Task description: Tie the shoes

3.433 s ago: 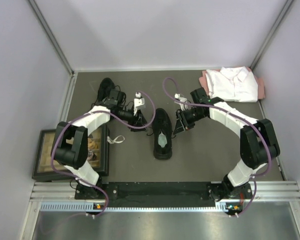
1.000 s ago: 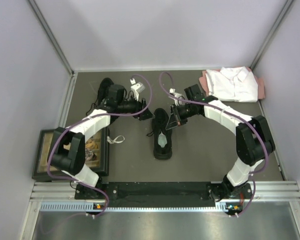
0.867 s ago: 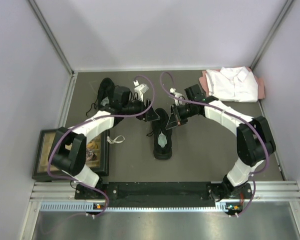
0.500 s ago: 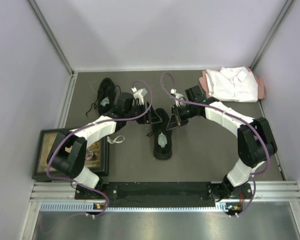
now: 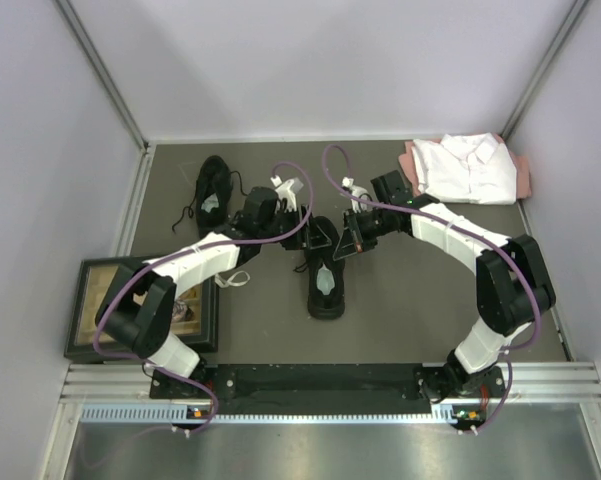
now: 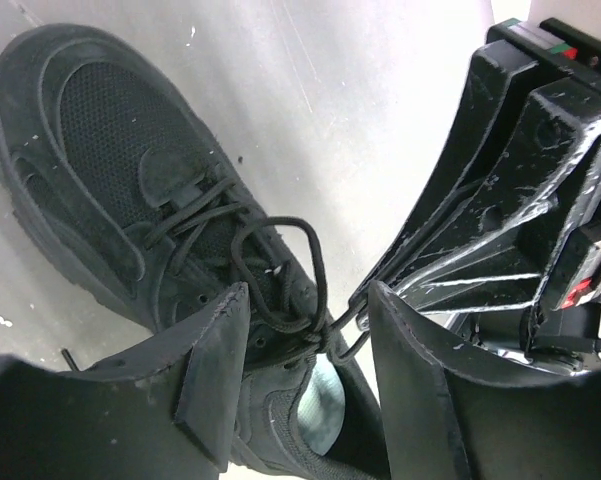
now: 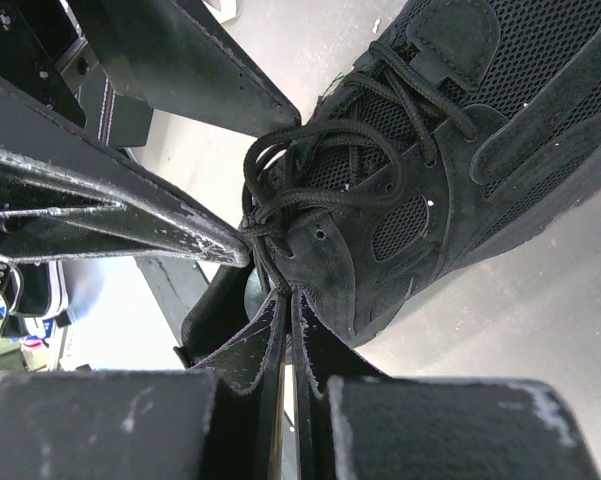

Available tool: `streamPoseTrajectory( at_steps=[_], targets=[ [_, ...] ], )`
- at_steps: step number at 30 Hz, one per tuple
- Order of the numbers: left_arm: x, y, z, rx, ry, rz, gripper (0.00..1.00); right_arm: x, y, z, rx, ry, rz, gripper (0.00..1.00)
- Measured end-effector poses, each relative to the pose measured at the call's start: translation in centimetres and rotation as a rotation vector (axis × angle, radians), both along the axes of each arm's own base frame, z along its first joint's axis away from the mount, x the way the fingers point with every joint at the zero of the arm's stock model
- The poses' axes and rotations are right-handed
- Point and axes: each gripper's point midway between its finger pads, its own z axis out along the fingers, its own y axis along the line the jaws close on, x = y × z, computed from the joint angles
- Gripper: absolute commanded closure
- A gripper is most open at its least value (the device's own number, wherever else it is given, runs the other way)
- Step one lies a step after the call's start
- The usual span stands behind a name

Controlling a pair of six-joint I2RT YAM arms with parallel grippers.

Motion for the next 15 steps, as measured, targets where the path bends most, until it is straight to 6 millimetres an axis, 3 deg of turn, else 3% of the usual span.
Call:
streamPoseTrajectory(
  at_steps=[6,12,15],
  targets=[
    [0.3,-0.8,0.5,0.018,-0.030,-0.002,0.46,0.0,0.0,0.0,0.001,-0.002,0.000,1.00],
    [-0.3,-1.0,-0.2,0.040,-0.014,-0.013,0.51,0.0,0.0,0.0,0.001,-0.003,0.000,1.00],
    [-0.4,-1.1,-0.7,0.058,-0.005,-0.018,0.66,0.0,0.0,0.0,0.000,-0.004,-0.001,1.00]
  ],
)
